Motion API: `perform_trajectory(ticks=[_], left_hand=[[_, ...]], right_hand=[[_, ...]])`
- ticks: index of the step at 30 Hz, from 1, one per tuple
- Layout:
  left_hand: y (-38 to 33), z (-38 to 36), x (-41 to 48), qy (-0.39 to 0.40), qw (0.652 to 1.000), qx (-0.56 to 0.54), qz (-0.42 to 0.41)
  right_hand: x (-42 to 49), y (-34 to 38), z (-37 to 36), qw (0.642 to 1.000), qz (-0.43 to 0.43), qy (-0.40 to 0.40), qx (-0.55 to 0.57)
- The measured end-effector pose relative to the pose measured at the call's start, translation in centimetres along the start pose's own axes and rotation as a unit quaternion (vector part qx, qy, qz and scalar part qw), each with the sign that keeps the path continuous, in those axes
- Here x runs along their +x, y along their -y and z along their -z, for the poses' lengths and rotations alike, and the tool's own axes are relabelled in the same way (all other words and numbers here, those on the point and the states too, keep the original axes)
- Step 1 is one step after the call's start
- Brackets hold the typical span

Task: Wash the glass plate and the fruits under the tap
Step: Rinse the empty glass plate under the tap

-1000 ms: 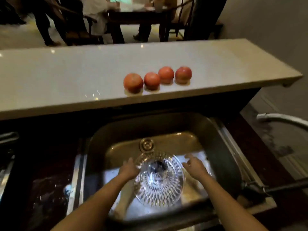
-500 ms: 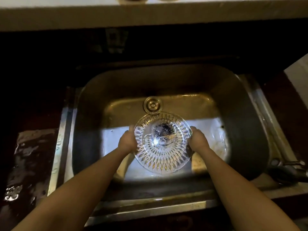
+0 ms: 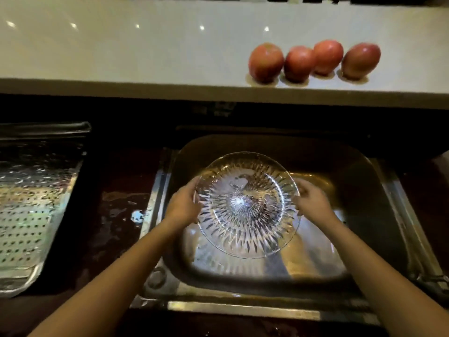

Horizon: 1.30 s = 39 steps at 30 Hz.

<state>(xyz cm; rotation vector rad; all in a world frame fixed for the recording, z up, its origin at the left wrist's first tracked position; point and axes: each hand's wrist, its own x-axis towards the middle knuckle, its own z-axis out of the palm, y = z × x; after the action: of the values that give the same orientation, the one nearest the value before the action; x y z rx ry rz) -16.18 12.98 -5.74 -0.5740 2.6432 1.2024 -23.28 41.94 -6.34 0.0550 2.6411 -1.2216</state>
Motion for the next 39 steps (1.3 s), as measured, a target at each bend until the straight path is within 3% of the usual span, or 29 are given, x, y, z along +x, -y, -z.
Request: perform_trajectory(ticks=[7,12,20,26,39], left_hand=[[0.2,8.3,-2.6,-0.109,0.993,0.03,0.037],[1.5,10.0,-4.0,-0.18,0.979,-0.086,0.045],[2.1,10.4,-4.9,-0.133,0.949,-0.284,0.035],[2.1,9.1,-4.1,-0.18,0.956,-0.232,0.001],[-4.2,4.8,-1.7,-0.074,0.968,-0.221,-0.089]], right_hand=[[0.3,8.8,-2.6,0.996,0.078,0.012,0.037],[-0.8,12.2,-5.6,0.993,0.108,-0.017,0.033],[-2.9,12.0,-7.8,0.991,0.078,-0.019,0.106],[-4.1,11.0,-7.9,0.993,0.051,-0.066,0.088],[-7.5,8.4,1.4,0.988,-0.056,-0.112,0.091]])
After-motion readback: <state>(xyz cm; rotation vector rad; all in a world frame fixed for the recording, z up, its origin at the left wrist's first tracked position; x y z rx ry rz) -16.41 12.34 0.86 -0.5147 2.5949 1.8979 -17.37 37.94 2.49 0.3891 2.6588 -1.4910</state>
